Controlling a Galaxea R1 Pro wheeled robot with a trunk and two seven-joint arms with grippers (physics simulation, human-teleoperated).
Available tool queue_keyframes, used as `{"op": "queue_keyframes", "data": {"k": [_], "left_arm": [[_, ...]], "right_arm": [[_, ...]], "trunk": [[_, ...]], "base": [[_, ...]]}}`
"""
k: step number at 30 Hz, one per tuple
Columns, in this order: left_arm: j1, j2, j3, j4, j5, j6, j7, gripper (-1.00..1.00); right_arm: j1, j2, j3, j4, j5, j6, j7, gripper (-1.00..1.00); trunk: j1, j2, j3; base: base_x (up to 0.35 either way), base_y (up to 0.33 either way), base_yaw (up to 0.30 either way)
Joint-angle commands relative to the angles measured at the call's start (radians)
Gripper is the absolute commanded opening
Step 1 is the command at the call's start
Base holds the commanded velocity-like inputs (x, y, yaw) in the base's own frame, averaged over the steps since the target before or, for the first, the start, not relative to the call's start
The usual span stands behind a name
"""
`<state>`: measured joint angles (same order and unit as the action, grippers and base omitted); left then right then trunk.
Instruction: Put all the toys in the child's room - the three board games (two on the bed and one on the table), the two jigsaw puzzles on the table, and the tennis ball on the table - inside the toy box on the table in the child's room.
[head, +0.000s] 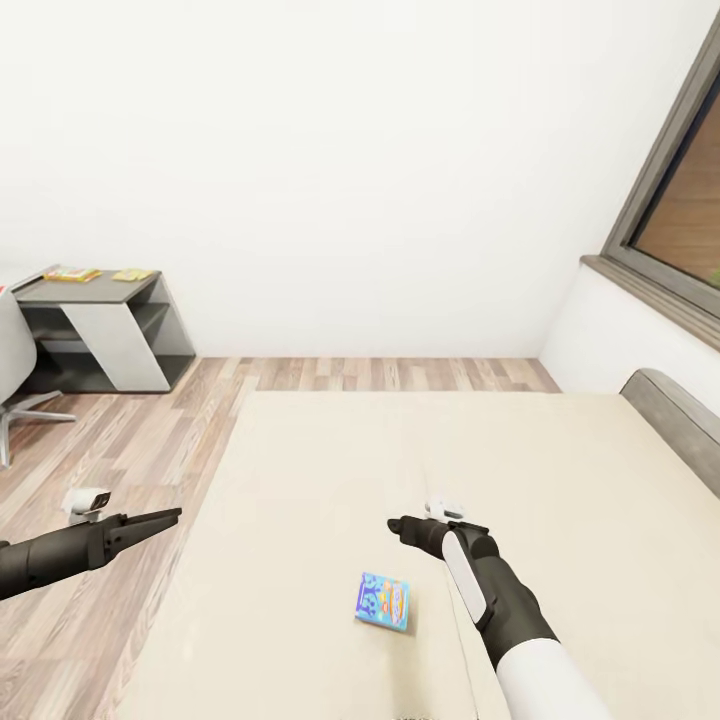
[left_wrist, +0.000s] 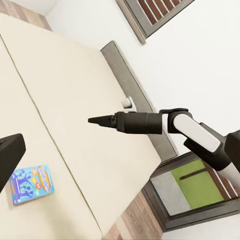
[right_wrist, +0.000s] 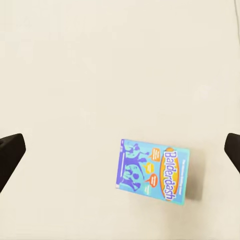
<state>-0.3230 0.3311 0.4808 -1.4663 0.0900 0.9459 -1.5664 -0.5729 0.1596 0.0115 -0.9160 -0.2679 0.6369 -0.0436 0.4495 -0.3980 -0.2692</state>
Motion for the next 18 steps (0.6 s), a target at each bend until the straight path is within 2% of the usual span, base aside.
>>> {"op": "queue_keyframes", "data": {"k": [1, 18], "left_arm": [[-0.001, 0.0, 0.0, 0.0, -0.001, 0.01, -0.004, 1.0], [-0.001, 0.0, 0.0, 0.0, -0.002, 0.01, -0.004, 1.0]], "right_arm": [[-0.001, 0.0, 0.001, -0.001, -0.006, 0.004, -0.004, 1.0], [-0.001, -0.001, 0.001, -0.001, -0.007, 0.003, -0.003, 1.0]], "trunk": [[0.001, -0.002, -0.004], [0.001, -0.002, -0.032]], "base": [[0.0, 0.0, 0.0], [0.0, 0.0, 0.0]]}}
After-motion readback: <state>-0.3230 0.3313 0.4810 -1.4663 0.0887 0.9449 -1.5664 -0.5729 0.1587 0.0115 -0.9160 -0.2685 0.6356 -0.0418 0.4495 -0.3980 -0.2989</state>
